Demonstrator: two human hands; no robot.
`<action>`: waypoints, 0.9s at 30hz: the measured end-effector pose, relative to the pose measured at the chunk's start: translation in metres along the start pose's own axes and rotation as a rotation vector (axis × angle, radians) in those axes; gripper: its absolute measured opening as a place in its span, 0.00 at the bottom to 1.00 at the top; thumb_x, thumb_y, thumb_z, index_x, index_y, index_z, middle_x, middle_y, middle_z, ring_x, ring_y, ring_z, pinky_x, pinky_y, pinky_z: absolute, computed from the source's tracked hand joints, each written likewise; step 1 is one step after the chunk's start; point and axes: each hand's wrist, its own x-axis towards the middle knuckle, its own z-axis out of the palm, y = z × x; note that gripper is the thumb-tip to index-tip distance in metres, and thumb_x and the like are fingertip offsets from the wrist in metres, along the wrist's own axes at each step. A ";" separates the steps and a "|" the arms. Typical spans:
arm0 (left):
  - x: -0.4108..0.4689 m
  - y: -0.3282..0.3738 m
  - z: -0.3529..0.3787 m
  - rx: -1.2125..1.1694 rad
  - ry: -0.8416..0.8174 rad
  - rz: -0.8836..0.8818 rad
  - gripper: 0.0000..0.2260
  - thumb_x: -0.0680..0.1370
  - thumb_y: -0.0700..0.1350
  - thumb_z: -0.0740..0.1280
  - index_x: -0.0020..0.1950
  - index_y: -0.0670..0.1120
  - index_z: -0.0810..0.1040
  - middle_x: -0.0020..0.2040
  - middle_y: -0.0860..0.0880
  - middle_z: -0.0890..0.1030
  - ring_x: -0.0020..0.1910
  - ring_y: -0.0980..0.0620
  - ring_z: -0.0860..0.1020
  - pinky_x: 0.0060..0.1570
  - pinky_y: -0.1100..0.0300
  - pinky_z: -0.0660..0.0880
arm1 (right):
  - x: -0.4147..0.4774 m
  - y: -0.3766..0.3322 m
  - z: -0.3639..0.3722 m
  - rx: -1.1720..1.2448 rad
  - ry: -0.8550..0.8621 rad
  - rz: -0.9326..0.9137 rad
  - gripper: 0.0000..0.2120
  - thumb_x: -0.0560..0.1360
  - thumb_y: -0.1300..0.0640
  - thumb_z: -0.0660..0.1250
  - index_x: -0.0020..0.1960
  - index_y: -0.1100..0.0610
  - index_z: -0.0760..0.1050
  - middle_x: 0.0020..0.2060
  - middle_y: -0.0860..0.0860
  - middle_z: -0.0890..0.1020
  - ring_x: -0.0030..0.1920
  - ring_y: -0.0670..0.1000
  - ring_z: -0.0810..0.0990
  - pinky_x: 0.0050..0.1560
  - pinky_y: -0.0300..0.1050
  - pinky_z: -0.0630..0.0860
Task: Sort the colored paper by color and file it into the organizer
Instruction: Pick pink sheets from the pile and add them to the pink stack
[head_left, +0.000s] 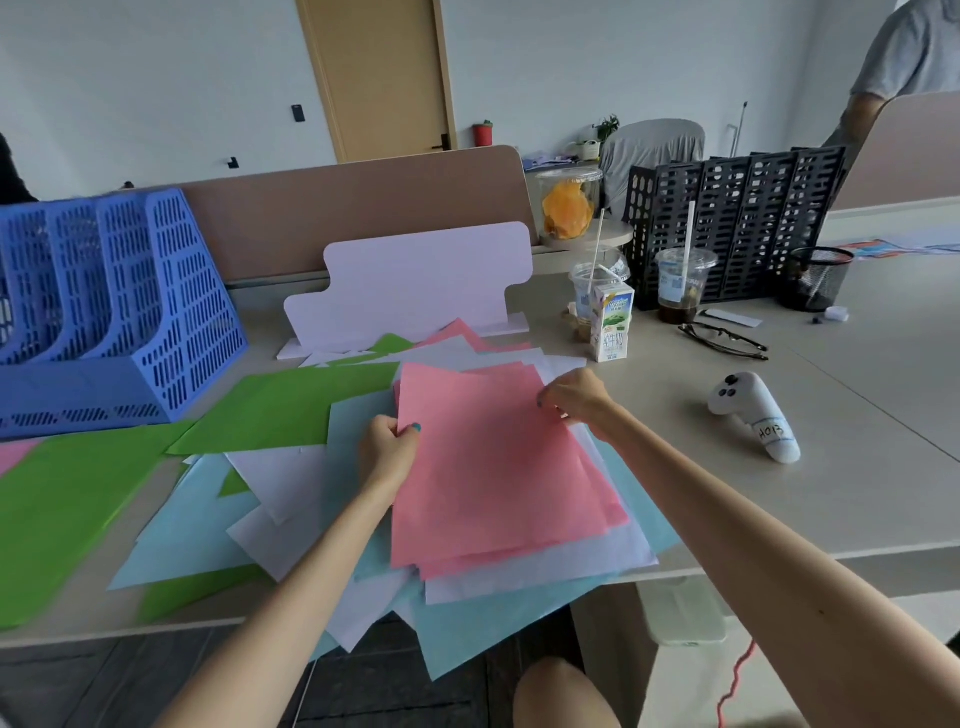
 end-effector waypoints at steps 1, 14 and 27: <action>0.001 0.000 0.001 -0.015 0.003 -0.009 0.12 0.75 0.42 0.69 0.36 0.46 0.67 0.30 0.51 0.68 0.32 0.48 0.68 0.30 0.59 0.60 | 0.001 0.001 0.001 -0.054 0.006 -0.032 0.10 0.67 0.67 0.68 0.47 0.68 0.82 0.38 0.59 0.79 0.35 0.52 0.74 0.35 0.41 0.73; 0.004 0.003 0.011 -0.059 -0.208 0.050 0.08 0.77 0.39 0.62 0.54 0.41 0.75 0.50 0.44 0.79 0.48 0.45 0.77 0.46 0.56 0.71 | 0.003 0.016 0.013 -0.237 -0.068 -0.153 0.21 0.70 0.60 0.71 0.63 0.54 0.77 0.60 0.54 0.78 0.55 0.52 0.76 0.50 0.39 0.72; 0.044 0.017 -0.009 -0.158 -0.095 0.132 0.21 0.81 0.38 0.56 0.74 0.41 0.61 0.73 0.45 0.66 0.71 0.46 0.65 0.71 0.49 0.61 | 0.022 -0.008 0.027 0.210 -0.084 -0.068 0.17 0.73 0.63 0.68 0.61 0.61 0.71 0.43 0.52 0.79 0.35 0.45 0.73 0.32 0.37 0.67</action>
